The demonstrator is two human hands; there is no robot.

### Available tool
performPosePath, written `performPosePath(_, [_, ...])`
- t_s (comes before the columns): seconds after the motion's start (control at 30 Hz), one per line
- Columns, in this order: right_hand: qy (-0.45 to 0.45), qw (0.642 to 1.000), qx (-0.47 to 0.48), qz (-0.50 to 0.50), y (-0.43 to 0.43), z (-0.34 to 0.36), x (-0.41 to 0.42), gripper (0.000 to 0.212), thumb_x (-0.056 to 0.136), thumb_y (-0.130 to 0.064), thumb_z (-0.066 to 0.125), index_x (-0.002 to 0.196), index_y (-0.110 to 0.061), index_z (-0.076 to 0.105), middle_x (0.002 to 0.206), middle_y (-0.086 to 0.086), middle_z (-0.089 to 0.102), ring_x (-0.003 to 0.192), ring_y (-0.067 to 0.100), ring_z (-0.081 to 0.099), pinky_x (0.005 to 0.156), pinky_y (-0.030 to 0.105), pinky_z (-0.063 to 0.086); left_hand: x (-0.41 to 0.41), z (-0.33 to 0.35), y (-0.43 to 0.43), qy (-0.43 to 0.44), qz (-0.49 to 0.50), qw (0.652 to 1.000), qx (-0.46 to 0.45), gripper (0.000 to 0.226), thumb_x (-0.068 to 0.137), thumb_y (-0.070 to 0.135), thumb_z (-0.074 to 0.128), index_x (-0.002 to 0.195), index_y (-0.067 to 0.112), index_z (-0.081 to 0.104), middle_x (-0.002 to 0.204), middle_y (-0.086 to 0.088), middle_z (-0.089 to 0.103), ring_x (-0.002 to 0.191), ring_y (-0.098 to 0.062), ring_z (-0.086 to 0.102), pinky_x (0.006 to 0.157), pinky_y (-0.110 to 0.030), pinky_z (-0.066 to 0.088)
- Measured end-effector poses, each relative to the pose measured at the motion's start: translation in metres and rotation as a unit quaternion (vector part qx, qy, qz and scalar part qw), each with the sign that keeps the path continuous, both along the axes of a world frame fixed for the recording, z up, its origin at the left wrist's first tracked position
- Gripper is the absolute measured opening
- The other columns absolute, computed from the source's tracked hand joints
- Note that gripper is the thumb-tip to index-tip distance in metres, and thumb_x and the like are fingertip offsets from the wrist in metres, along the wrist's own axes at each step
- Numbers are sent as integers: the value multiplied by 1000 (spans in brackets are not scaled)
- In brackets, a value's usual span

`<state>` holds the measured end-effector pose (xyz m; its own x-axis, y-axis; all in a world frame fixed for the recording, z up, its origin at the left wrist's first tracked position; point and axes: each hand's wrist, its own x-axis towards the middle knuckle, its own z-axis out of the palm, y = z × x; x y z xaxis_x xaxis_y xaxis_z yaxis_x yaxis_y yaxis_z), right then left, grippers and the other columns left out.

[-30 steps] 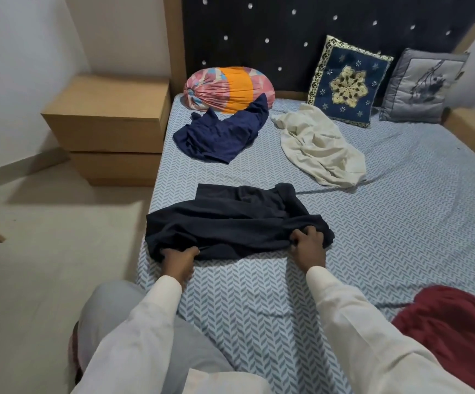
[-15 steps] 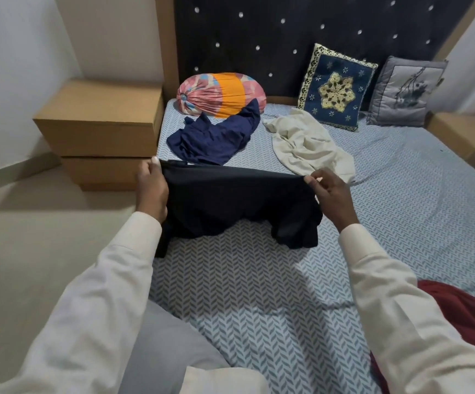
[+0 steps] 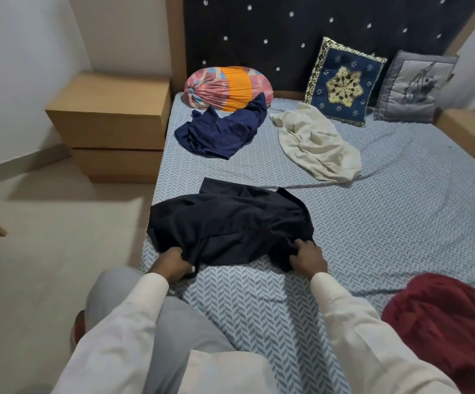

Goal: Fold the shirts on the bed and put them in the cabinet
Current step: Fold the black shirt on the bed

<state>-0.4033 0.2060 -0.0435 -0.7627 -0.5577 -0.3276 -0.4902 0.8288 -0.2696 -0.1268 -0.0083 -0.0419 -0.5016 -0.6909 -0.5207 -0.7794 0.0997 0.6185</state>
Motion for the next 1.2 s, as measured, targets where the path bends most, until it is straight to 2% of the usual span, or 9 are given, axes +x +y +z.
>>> performPosePath(0.13, [13,970,-175,-167,-9,34,-9,18,85,-16,44,93,-18,60,101,18,63,92,36,58,76,34,40,-4,20,-15,132,89,983,-91,31,94,34,59,107,6,60,121,-18,63,114,-32,58,95,-35,44])
performPosePath(0.3, [104,923,-273,-249,8,83,-49,21,80,-14,45,89,-16,65,98,19,67,89,38,58,75,37,41,-10,67,-28,433,266,853,123,34,96,30,56,125,13,62,117,-5,69,108,-20,65,98,-40,50])
performPosePath(0.4, [79,956,-218,-179,17,79,-56,12,70,-22,50,72,-17,60,81,6,66,82,32,59,75,36,47,-8,68,-16,432,258,845,180,33,93,29,61,122,12,65,113,-5,72,105,-19,68,93,-36,52])
performPosePath(0.5, [91,950,-244,-170,19,58,-51,8,77,-19,54,79,-22,61,93,4,62,86,29,56,84,40,47,3,43,-6,408,267,848,208,30,91,30,65,115,13,67,115,-4,71,106,-18,67,91,-35,50])
performPosePath(0.67, [39,974,-208,-79,-3,19,-41,54,80,-30,71,129,-17,53,123,18,56,116,37,52,97,44,44,18,32,-5,404,292,843,203,20,85,1,62,86,20,56,95,-7,64,92,-23,58,73,-34,48])
performPosePath(0.83, [31,998,-47,32,-29,0,-43,87,85,-37,70,154,-38,17,161,15,6,143,41,16,116,47,22,26,30,-7,395,258,841,264,30,85,3,66,111,16,62,111,-8,68,90,-21,67,75,-32,52])
performPosePath(0.97, [37,993,-6,115,-43,20,-59,34,75,-36,69,107,-32,57,143,5,42,132,36,34,102,44,36,29,29,-5,439,252,831,230,47,82,7,73,125,19,59,126,-5,65,118,-26,61,100,-45,48])
performPosePath(1.07, [97,987,-97,88,-38,41,-60,19,69,-32,73,79,-28,56,114,3,58,115,33,47,88,39,43,29,31,-4,464,267,827,172,42,83,1,70,121,17,60,127,-8,63,119,-27,60,102,-46,47])
performPosePath(1.2, [161,955,-228,100,-19,61,-58,23,61,-22,71,61,-25,48,120,4,62,115,32,50,89,40,46,31,36,-9,477,293,803,204,50,87,-4,64,131,18,54,129,-9,63,115,-26,62,92,-42,53])
